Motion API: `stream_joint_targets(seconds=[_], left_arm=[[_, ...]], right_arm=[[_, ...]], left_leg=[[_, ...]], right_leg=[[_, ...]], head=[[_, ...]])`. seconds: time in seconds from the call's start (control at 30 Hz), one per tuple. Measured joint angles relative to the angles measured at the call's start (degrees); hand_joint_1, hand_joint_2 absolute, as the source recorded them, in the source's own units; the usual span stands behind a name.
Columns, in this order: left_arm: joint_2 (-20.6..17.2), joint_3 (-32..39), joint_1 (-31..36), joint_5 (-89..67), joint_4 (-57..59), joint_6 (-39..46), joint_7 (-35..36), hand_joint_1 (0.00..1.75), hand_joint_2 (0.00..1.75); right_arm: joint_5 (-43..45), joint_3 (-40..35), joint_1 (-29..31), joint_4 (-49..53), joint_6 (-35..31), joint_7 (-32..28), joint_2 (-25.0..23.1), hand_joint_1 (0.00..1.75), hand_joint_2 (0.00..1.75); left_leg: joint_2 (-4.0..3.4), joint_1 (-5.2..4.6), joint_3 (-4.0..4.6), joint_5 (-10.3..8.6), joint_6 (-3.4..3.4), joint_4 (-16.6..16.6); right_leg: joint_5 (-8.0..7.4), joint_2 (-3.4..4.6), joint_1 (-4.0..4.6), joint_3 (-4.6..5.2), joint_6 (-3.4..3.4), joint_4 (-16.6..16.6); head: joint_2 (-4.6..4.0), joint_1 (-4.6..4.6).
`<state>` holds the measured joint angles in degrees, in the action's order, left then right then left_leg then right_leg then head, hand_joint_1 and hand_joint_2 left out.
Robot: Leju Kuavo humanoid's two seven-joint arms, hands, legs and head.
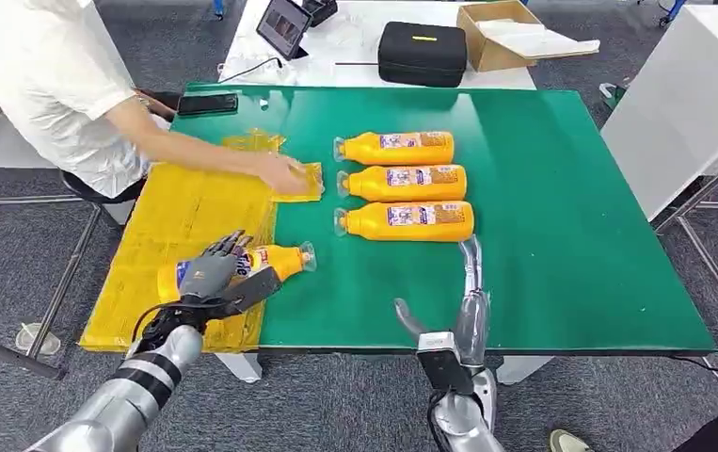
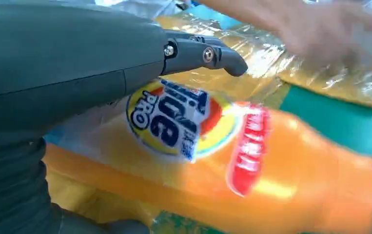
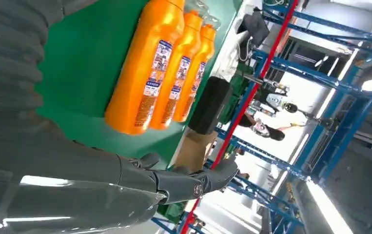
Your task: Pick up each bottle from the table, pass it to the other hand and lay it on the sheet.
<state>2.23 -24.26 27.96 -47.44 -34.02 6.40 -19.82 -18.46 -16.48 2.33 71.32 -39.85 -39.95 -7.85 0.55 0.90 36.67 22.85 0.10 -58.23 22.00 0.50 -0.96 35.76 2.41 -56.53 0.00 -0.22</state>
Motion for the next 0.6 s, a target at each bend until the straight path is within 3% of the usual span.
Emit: stream_joint_targets(seconds=[0.2, 0.47, 0.6], left_arm=[[1.0, -2.2, -9.2, 5.6, -15.8, 3.1, -1.3, 0.00, 1.75], [1.5, -8.1, -15.6, 15.8, -30.9, 0.6, -4.7, 0.00, 1.75], [1.7, -10.7, -17.5, 15.6, -35.2, 3.1, -5.2, 0.00, 1.75]], right_arm=[[-15.9, 1.5, 1.4, -2.7, 0.0, 1.8, 0.5, 0.00, 1.75], [-42.0, 8.4, 8.9, -10.7, -0.1, 10.4, 2.3, 0.00, 1.75], [-47.0, 11.0, 12.3, -15.1, -0.1, 13.5, 3.5, 0.00, 1.75]], left_leg=[[0.03, -0.03, 0.49, 0.01, 0.04, 0.0], [0.02, -0.04, 0.57, 0.03, 0.05, 0.0], [0.02, -0.03, 0.58, 0.03, 0.05, 0.0]], right_leg=[[0.00, -0.01, -0.03, 0.43, 0.03, 0.0], [-0.01, 0.00, -0.02, 0.51, 0.05, 0.0], [-0.01, 0.00, -0.02, 0.51, 0.05, 0.0]], head=[[0.00, 0.00], [0.00, -0.04], [0.00, -0.02]])
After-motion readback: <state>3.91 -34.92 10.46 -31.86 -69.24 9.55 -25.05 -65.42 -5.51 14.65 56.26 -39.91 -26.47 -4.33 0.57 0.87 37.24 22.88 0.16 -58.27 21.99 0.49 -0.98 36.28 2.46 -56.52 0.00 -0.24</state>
